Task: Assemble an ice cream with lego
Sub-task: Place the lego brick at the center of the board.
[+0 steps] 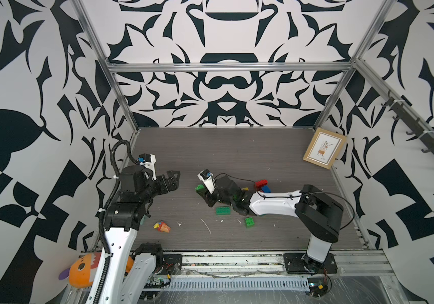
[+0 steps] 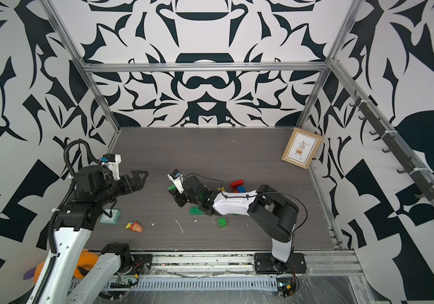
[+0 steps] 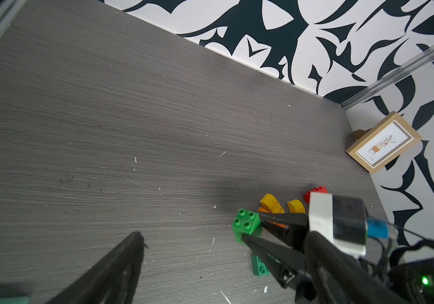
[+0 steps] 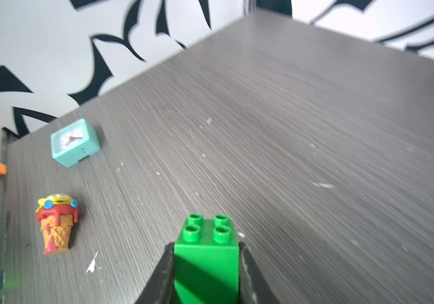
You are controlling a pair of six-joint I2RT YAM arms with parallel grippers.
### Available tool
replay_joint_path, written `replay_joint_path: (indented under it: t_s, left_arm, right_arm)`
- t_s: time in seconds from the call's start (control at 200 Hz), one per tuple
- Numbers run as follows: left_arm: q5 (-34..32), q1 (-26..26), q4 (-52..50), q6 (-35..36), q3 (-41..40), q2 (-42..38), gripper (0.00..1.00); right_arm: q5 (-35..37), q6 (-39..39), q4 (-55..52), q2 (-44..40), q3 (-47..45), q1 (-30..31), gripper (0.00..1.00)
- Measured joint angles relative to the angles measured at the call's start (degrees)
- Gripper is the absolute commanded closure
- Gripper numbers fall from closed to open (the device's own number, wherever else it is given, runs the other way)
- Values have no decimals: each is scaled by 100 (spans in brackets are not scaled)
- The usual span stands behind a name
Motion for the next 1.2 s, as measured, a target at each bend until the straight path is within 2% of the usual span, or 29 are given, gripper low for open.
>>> replay_joint_path:
  t_s: [0.13,0.34,0.83,1.2]
  left_arm:
    - [24,0,111,-125,-190,-24,1]
    - [-22,0,162,-177,-210,-39,1]
    - [-188,0,251,-164,-210,-44,1]
    - [-302,0,251,-133,-210,-195,1]
  right_arm:
    - [11,-195,1469,837,-293,286,78]
    - [-22,-319,2594,1679,-295,439,77]
    - [-90,-361,3154,2371,332,424,71]
    - [-33,-514,3445,2396,63,424,59]
